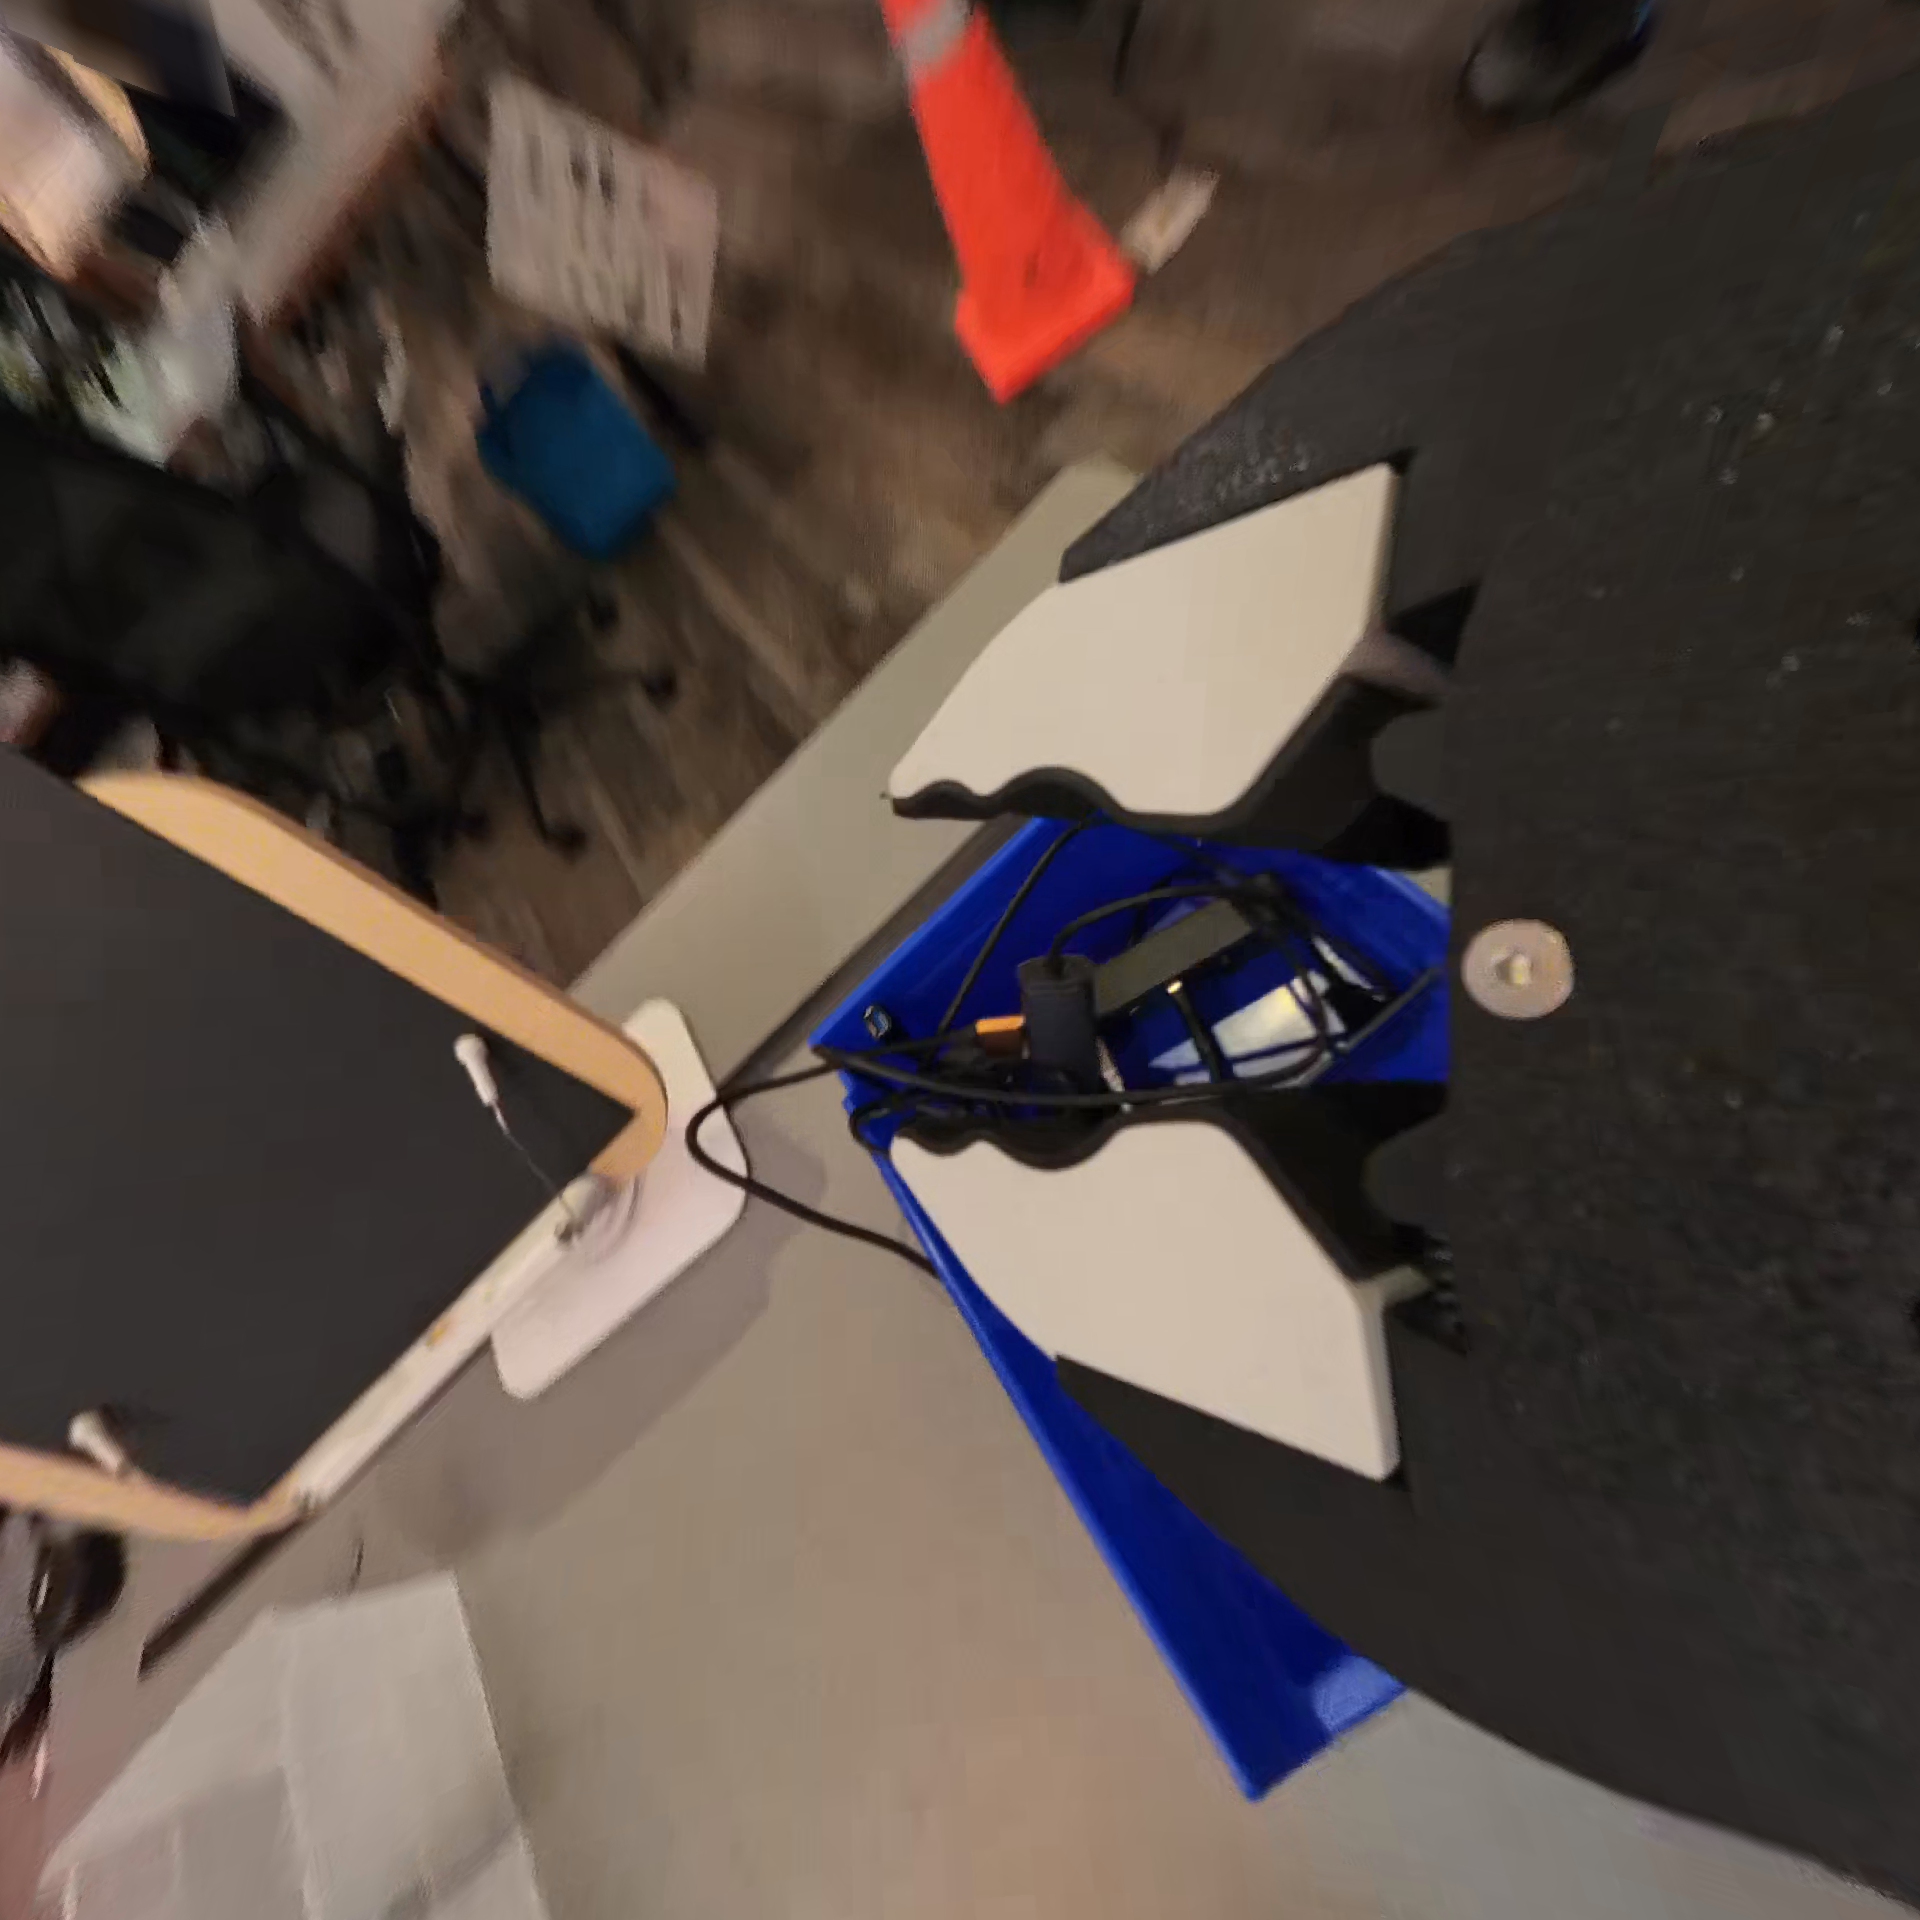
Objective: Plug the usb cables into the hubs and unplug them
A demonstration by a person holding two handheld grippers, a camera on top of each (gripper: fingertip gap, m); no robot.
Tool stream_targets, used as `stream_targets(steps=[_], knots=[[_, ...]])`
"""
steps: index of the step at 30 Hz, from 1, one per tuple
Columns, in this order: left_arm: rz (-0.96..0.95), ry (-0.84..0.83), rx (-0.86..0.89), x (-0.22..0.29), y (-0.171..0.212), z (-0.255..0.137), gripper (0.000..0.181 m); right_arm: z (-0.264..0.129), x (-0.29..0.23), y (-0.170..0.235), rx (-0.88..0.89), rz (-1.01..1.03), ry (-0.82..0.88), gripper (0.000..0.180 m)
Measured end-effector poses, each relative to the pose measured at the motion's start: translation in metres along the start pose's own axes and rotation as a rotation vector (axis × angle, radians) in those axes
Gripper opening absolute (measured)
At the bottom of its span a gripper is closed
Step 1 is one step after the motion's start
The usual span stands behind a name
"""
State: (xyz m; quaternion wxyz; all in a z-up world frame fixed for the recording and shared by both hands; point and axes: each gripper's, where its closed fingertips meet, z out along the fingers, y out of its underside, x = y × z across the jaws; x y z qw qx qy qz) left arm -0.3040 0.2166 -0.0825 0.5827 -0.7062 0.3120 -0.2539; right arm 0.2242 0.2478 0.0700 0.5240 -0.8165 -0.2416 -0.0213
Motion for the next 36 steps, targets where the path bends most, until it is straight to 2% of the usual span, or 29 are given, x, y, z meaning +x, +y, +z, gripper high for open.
stream_targets(steps=[1,3,5,8,10,13,15,20,23,29,36], knots=[[-0.028,-0.016,0.011,-0.01,-0.001,-0.004,0.057,-0.017,-0.009,-0.001,0.031,-0.019,0.102,0.055],[-0.094,-0.078,0.013,-0.032,0.0,-0.011,0.057,-0.047,-0.037,0.007,0.087,-0.023,0.26,0.071],[-0.142,-0.135,0.012,-0.052,0.003,-0.018,0.057,-0.066,-0.072,0.027,0.122,-0.001,0.36,0.063],[-0.169,-0.188,-0.023,-0.069,0.01,-0.025,0.054,-0.073,-0.128,0.077,0.112,0.165,0.406,0.058],[-0.175,-0.204,-0.026,-0.073,0.01,-0.028,0.05,-0.062,-0.167,0.109,0.113,0.304,0.349,0.055],[-0.168,-0.216,-0.091,-0.073,0.02,-0.028,0.046,-0.05,-0.196,0.152,0.116,0.532,0.336,0.049],[-0.165,-0.233,-0.104,-0.074,0.021,-0.029,0.043,-0.044,-0.207,0.175,0.076,0.592,0.336,0.047],[-0.178,-0.212,-0.177,-0.068,0.034,-0.021,0.04,-0.041,-0.205,0.196,-0.007,0.564,0.357,0.043],[-0.196,-0.222,-0.176,-0.071,0.036,-0.023,0.04,-0.039,-0.206,0.195,0.02,0.641,0.331,0.044],[-0.317,-0.183,-0.171,-0.067,0.04,-0.02,0.04,-0.039,-0.209,0.192,0.017,0.599,0.343,0.043],[-0.306,-0.176,-0.186,-0.068,0.041,-0.013,0.039,-0.035,-0.21,0.199,-0.022,0.587,0.328,0.039]])
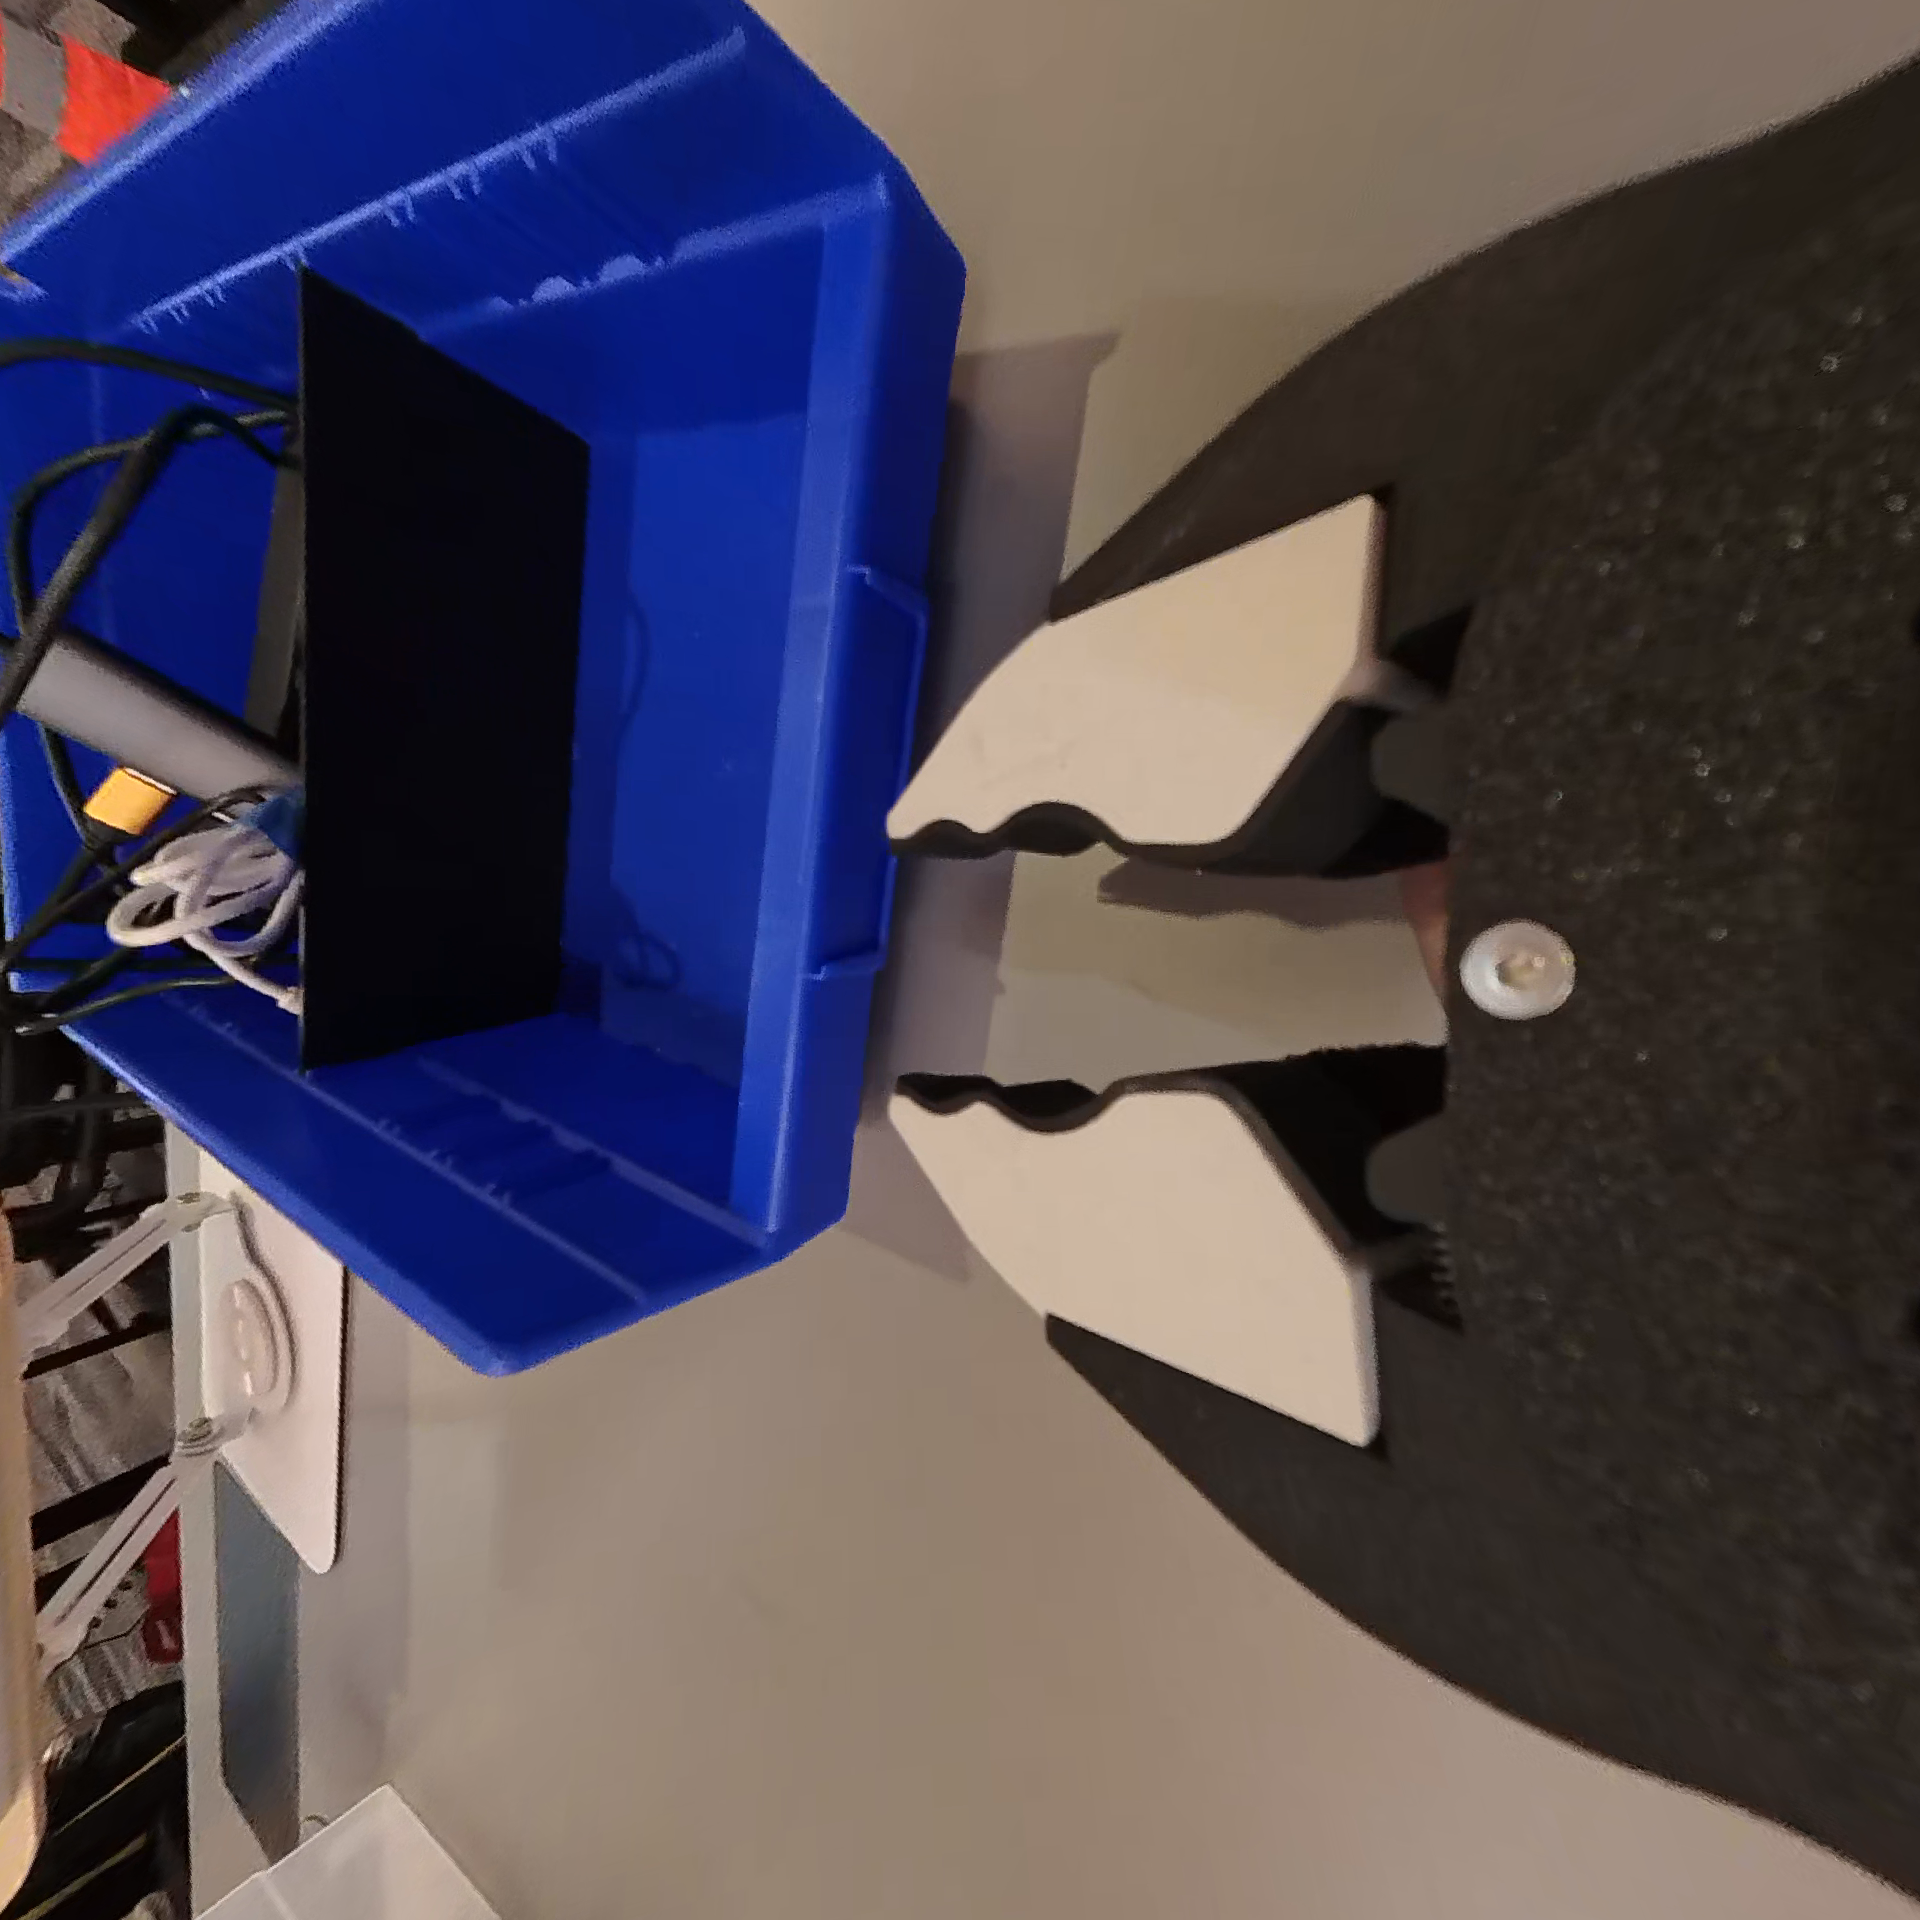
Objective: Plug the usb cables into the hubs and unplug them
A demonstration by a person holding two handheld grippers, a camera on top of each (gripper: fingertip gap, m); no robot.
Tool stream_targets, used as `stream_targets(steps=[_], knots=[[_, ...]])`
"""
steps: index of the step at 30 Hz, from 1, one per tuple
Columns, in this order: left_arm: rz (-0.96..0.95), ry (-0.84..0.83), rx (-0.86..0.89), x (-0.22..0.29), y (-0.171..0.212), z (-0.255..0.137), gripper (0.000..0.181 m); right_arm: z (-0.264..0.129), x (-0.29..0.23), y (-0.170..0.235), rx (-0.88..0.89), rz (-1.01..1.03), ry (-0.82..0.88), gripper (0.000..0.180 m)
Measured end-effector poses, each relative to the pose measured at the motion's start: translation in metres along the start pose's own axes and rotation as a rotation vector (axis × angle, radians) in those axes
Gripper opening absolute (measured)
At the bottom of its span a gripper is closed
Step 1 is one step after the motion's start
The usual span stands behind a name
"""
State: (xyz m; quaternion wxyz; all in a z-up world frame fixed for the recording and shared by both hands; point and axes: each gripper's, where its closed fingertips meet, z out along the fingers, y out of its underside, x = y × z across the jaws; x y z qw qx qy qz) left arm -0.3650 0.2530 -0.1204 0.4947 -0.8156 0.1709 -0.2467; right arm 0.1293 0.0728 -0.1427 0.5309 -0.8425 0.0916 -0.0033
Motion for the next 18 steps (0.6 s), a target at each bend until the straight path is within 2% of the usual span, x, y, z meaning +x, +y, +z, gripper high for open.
stream_targets(steps=[5,12,18], knots=[[-0.008,0.022,-0.043,0.003,0.006,0.006,0.038,-0.002,0.007,-0.002,0.02,0.052,-0.01,0.041],[0.045,-0.003,-0.024,0.006,0.003,0.005,0.038,-0.006,0.006,-0.004,0.048,0.016,-0.004,0.046],[0.071,0.025,-0.055,0.016,0.008,0.014,0.039,-0.001,-0.058,-0.01,0.084,-0.069,-0.189,0.064]])
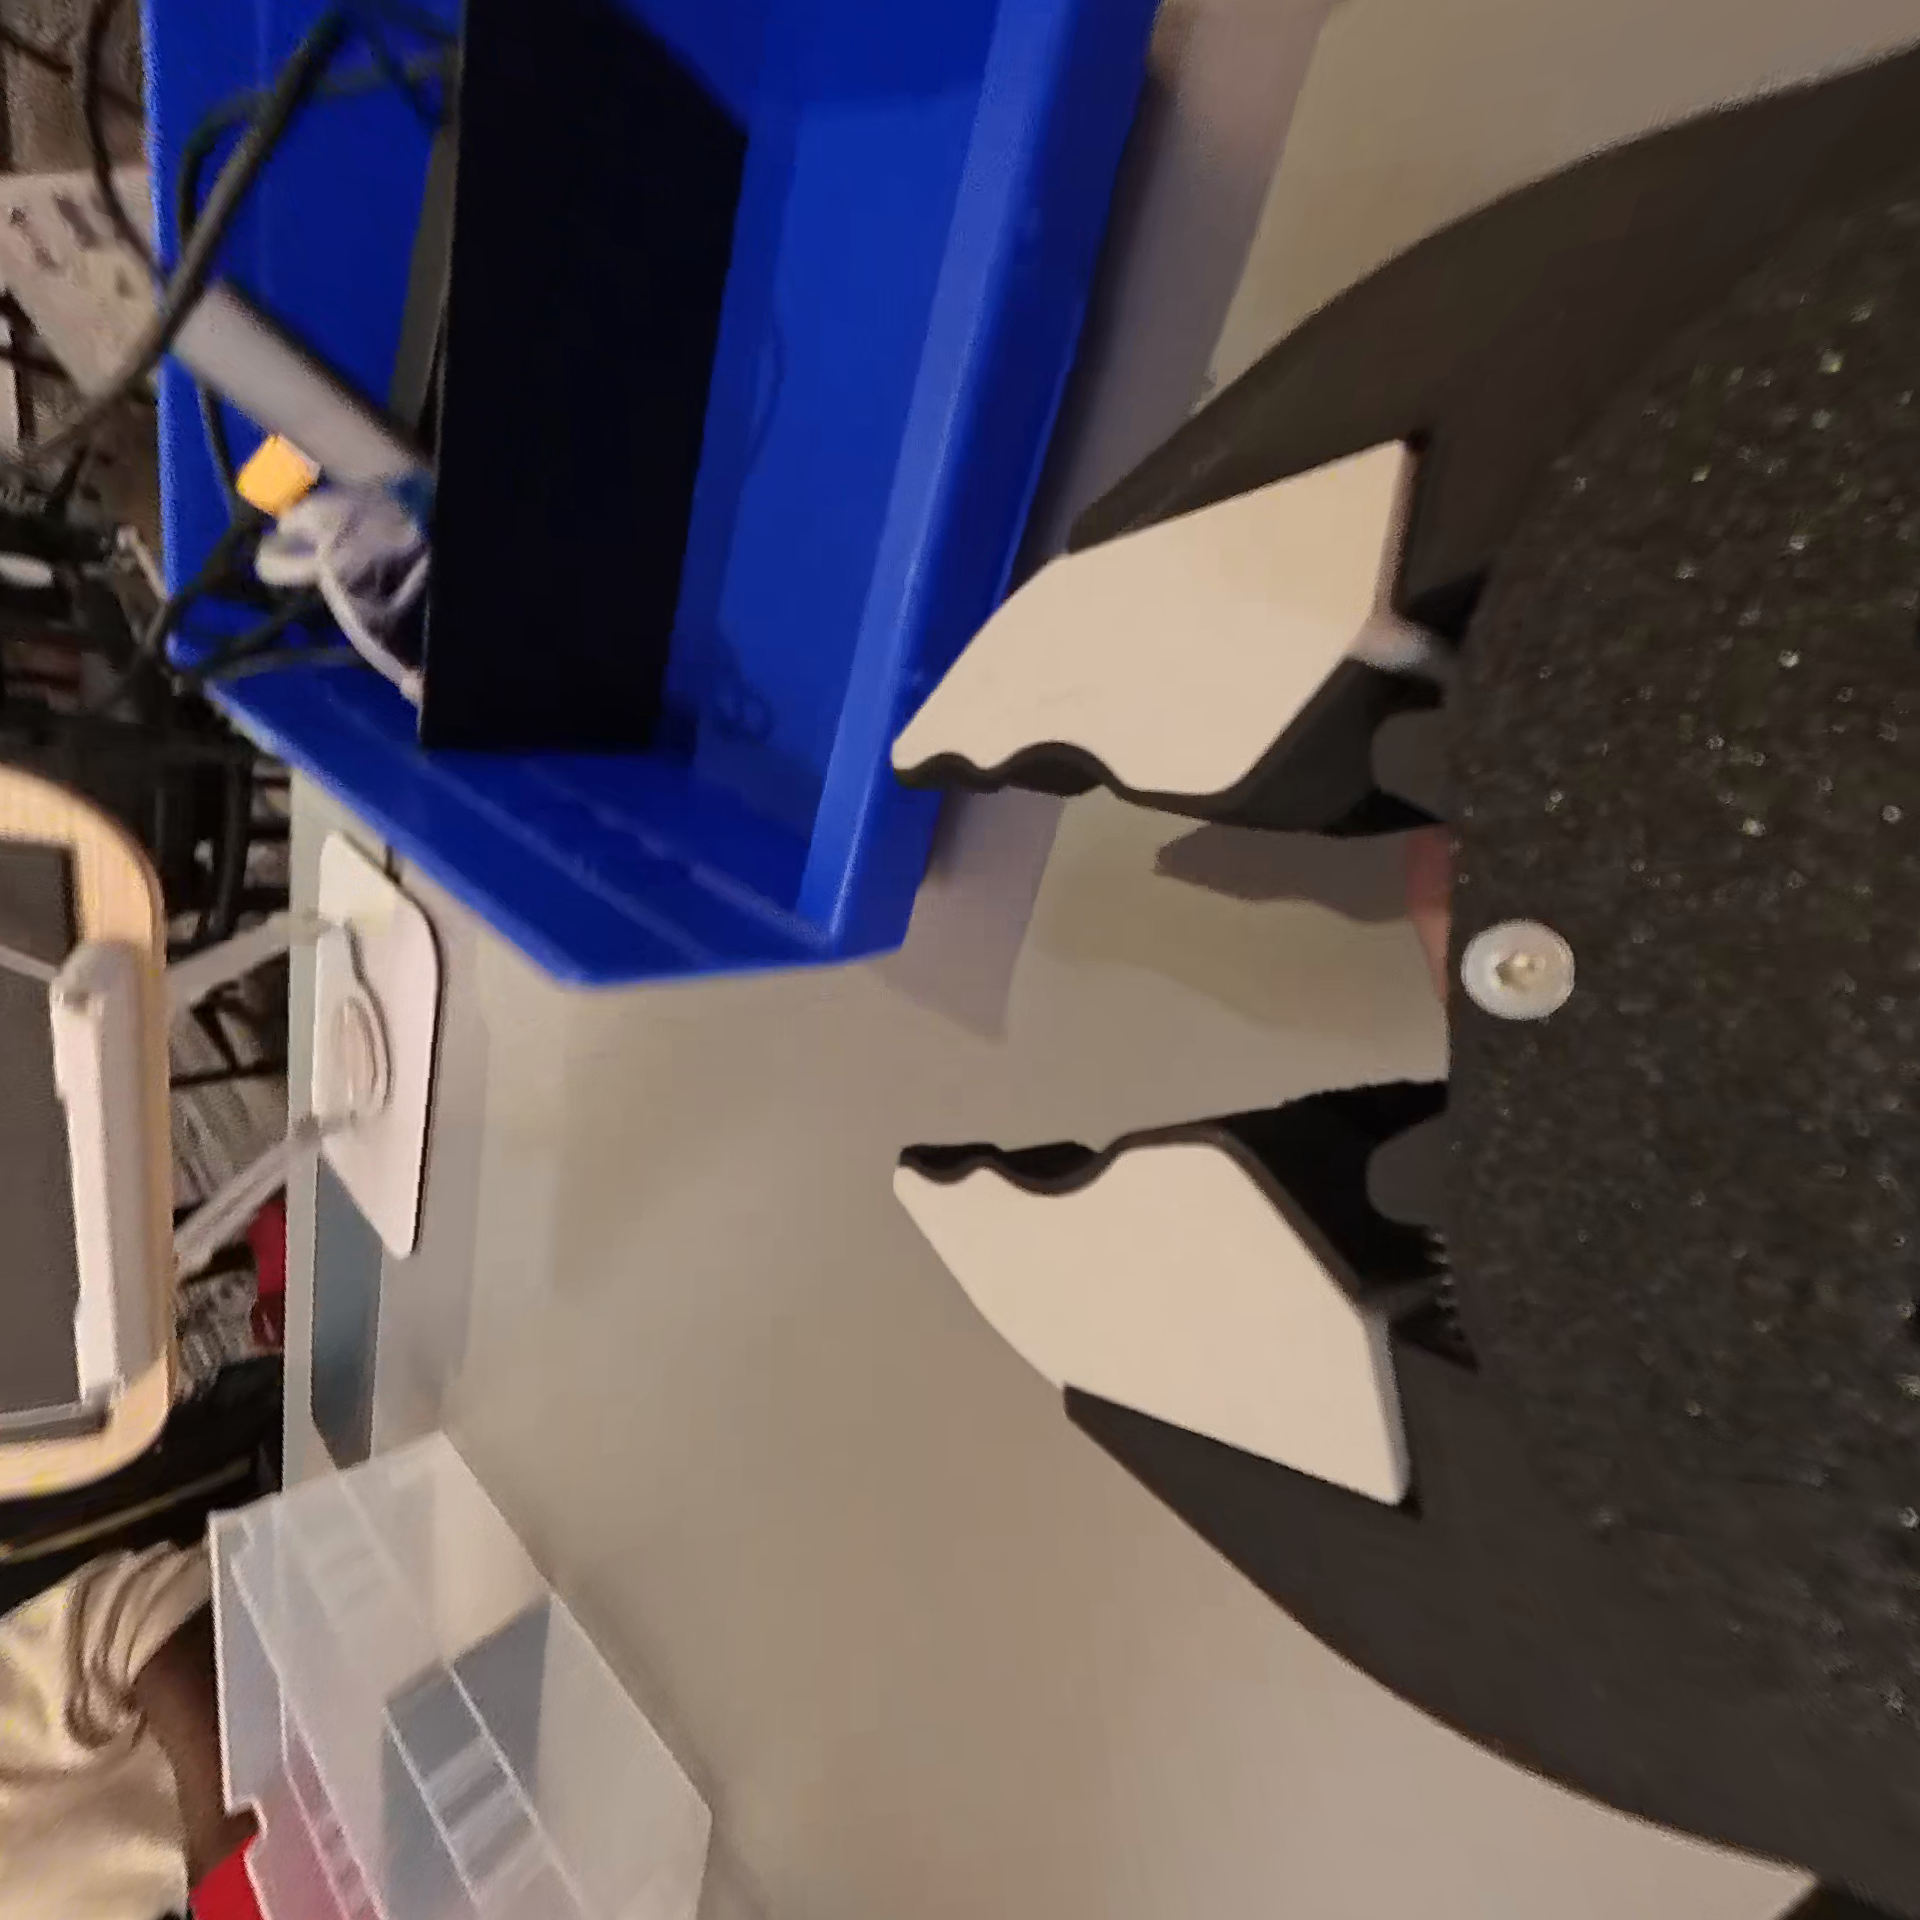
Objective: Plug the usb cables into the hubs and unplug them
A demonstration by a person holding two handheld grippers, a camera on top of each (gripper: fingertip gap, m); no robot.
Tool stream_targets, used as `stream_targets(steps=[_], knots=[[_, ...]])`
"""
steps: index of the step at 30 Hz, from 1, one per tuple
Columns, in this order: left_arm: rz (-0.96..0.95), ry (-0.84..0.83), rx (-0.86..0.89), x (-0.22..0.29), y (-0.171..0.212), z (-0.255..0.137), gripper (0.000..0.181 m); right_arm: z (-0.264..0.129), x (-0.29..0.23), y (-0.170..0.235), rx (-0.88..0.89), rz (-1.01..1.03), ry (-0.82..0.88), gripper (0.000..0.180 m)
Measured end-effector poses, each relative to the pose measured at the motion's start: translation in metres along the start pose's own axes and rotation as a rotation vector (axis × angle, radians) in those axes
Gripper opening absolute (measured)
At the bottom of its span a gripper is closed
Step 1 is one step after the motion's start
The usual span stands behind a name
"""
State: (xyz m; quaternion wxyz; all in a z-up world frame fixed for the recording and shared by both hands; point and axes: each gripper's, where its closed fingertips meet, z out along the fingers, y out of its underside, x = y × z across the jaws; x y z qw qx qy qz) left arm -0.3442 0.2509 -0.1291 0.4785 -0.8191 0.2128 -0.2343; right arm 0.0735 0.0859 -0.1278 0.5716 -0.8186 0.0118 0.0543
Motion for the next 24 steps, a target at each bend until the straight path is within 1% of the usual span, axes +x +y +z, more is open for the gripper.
stream_targets(steps=[4,7,10,12,13,15,16,20,21,23,24], knots=[[0.06,-0.023,-0.02,-0.003,0.007,-0.004,0.04,0.029,-0.019,-0.007,-0.034,-0.069,0.046,0.076],[0.079,-0.074,-0.011,-0.014,0.01,-0.016,0.044,0.052,-0.013,-0.012,-0.051,-0.052,0.142,0.078],[0.074,-0.111,0.002,-0.025,0.014,-0.03,0.047,0.068,-0.019,-0.016,-0.052,-0.031,0.136,0.079],[0.054,-0.123,-0.005,-0.031,0.019,-0.038,0.047,0.074,-0.024,-0.018,-0.055,-0.035,0.124,0.085],[0.042,-0.126,-0.006,-0.033,0.02,-0.041,0.047,0.075,-0.025,-0.018,-0.06,-0.045,0.123,0.084],[0.024,-0.126,-0.003,-0.034,0.021,-0.045,0.047,0.077,-0.03,-0.018,-0.06,-0.054,0.089,0.084],[0.025,-0.126,-0.003,-0.034,0.021,-0.045,0.047,0.076,-0.035,-0.018,-0.056,-0.053,0.061,0.08],[0.104,-0.111,0.001,-0.013,0.019,-0.039,0.05,0.064,-0.064,-0.019,-0.024,-0.061,-0.099,0.055],[0.14,-0.133,0.009,-0.006,0.018,-0.037,0.052,0.058,-0.065,-0.025,0.006,-0.062,-0.085,0.059],[0.18,-0.199,0.023,0.016,0.013,-0.032,0.049,0.041,-0.06,-0.037,0.067,-0.091,-0.049,0.063],[0.193,-0.152,0.043,0.043,0.01,-0.027,0.049,0.03,-0.051,-0.044,0.104,-0.108,-0.002,0.065]])
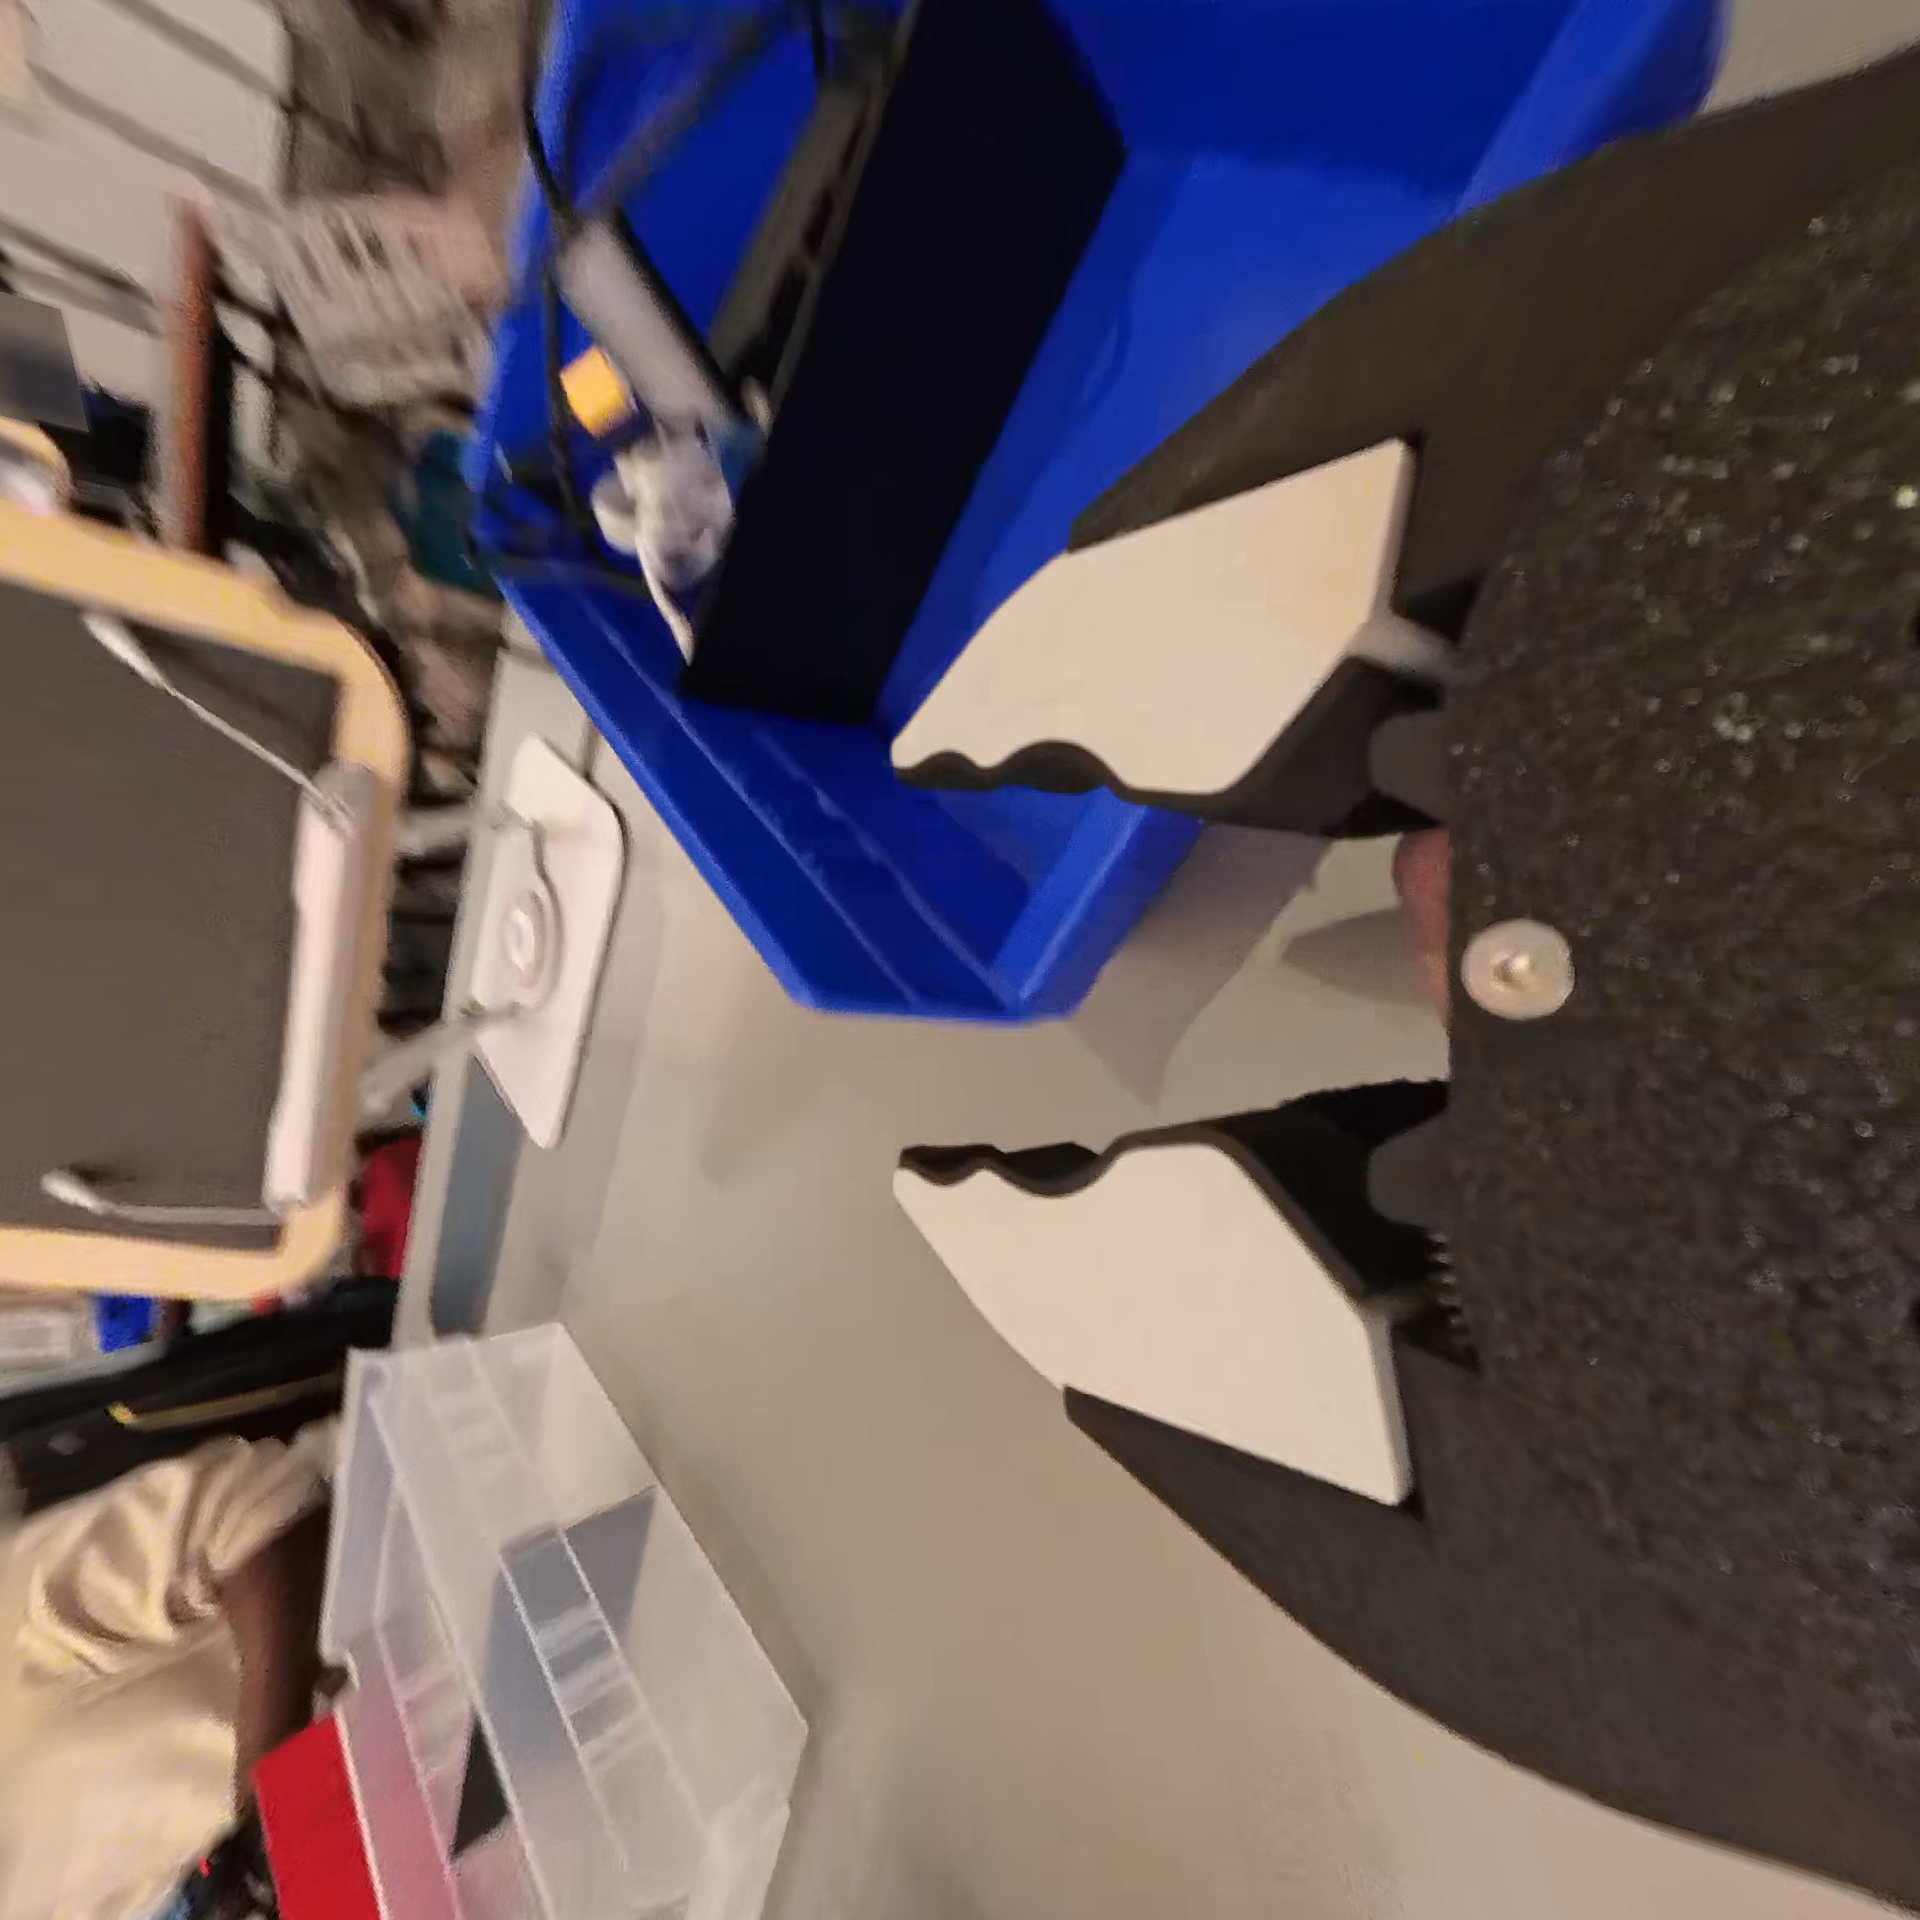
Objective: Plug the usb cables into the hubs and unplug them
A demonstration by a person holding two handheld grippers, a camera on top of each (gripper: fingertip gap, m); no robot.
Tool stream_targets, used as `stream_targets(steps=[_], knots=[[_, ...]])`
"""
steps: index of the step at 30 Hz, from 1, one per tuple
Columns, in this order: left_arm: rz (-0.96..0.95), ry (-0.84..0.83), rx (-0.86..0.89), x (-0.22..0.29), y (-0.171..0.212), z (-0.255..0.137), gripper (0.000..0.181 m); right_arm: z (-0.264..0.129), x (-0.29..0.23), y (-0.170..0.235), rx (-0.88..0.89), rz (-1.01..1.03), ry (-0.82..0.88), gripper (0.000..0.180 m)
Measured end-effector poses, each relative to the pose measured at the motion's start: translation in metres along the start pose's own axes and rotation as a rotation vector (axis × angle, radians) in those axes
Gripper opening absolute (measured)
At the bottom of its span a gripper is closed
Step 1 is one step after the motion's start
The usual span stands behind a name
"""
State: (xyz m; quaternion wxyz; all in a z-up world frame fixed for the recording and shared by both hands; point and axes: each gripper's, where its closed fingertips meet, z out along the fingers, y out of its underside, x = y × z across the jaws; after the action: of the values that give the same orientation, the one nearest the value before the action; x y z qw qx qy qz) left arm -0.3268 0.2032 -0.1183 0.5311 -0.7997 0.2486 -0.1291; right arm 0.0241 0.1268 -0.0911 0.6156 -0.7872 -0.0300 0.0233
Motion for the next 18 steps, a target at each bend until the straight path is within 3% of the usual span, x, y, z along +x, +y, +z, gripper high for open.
stream_targets(steps=[3,5,8,11,14,16,18], knots=[[0.047,0.294,0.073,0.111,-0.025,0.006,0.052,-0.038,0.051,-0.011,0.065,-0.004,0.196,0.058],[0.103,0.423,0.029,0.177,-0.032,0.018,0.04,-0.062,0.098,0.0,0.012,0.029,0.349,0.056],[0.096,0.541,0.006,0.258,-0.056,0.052,0.048,-0.085,0.147,0.025,-0.038,0.099,0.473,0.057],[0.102,0.487,-0.022,0.301,-0.072,0.103,0.053,-0.084,0.162,0.043,-0.082,0.156,0.495,0.055],[0.06,0.447,-0.056,0.319,-0.075,0.143,0.045,-0.072,0.168,0.051,-0.099,0.171,0.507,0.05],[0.039,0.466,-0.073,0.325,-0.073,0.16,0.027,-0.06,0.172,0.052,-0.093,0.17,0.515,0.026],[0.001,0.465,-0.055,0.325,-0.076,0.167,0.016,-0.049,0.168,0.05,-0.083,0.214,0.478,0.013]])
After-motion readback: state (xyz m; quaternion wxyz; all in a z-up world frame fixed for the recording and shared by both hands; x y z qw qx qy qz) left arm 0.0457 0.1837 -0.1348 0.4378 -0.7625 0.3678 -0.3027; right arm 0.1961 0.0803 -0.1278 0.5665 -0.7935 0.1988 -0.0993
